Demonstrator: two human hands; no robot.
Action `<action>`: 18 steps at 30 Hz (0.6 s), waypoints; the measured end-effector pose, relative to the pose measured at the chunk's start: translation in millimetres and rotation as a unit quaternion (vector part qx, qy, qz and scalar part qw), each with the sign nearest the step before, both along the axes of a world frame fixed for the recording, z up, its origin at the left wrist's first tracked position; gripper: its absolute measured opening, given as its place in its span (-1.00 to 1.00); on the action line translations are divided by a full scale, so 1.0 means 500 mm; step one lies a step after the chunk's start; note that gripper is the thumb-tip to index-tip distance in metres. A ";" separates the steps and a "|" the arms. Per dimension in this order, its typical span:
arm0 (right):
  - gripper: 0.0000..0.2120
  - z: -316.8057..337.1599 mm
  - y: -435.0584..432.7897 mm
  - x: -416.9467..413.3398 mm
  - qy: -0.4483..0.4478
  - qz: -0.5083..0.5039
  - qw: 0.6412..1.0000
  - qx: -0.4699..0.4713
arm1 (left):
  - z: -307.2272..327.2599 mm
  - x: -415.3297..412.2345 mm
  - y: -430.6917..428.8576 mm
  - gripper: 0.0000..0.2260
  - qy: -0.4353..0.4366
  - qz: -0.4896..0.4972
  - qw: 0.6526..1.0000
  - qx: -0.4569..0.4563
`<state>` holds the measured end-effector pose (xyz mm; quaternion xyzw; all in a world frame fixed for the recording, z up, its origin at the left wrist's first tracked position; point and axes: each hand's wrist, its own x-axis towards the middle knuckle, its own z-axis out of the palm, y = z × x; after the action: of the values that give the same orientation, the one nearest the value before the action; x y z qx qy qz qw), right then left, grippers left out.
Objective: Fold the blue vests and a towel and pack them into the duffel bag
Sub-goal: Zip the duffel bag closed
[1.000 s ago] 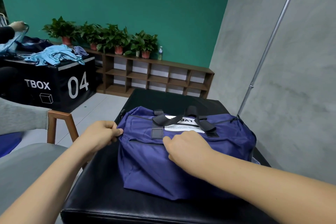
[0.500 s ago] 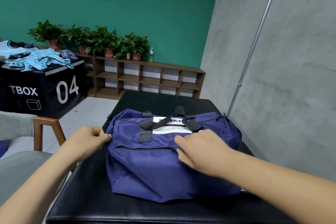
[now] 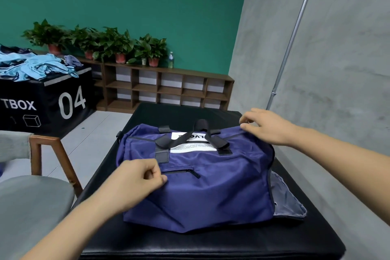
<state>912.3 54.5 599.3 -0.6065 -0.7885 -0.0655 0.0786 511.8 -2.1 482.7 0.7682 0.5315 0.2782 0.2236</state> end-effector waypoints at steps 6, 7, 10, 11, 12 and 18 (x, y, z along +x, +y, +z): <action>-0.86 -0.035 0.046 0.048 0.150 -0.087 0.981 -0.092 | -0.017 0.078 -0.050 -0.70 0.024 -0.083 0.996 0.020; -0.82 -0.041 0.049 0.048 0.181 -0.096 0.973 -0.102 | -0.022 0.089 -0.053 -0.62 0.058 -0.084 0.994 0.049; -0.67 -0.056 0.058 0.045 0.231 -0.111 0.956 -0.143 | -0.046 0.118 -0.044 -0.54 0.161 -0.069 0.972 0.154; -0.67 -0.061 0.060 0.044 0.230 -0.114 0.954 -0.153 | -0.055 0.124 -0.038 -0.55 0.175 -0.068 0.964 0.188; -0.69 -0.064 0.062 0.043 0.229 -0.114 0.954 -0.159 | -0.064 0.127 -0.029 -0.53 0.190 -0.070 0.953 0.225; -0.80 -0.057 0.047 0.027 0.188 -0.118 0.964 -0.148 | -0.120 0.140 0.015 -0.59 0.264 -0.111 0.894 0.344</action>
<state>925.8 77.9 570.9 -0.7013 -0.6834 0.1585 0.1268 581.6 5.4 422.6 0.8963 0.3536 0.2035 -0.1735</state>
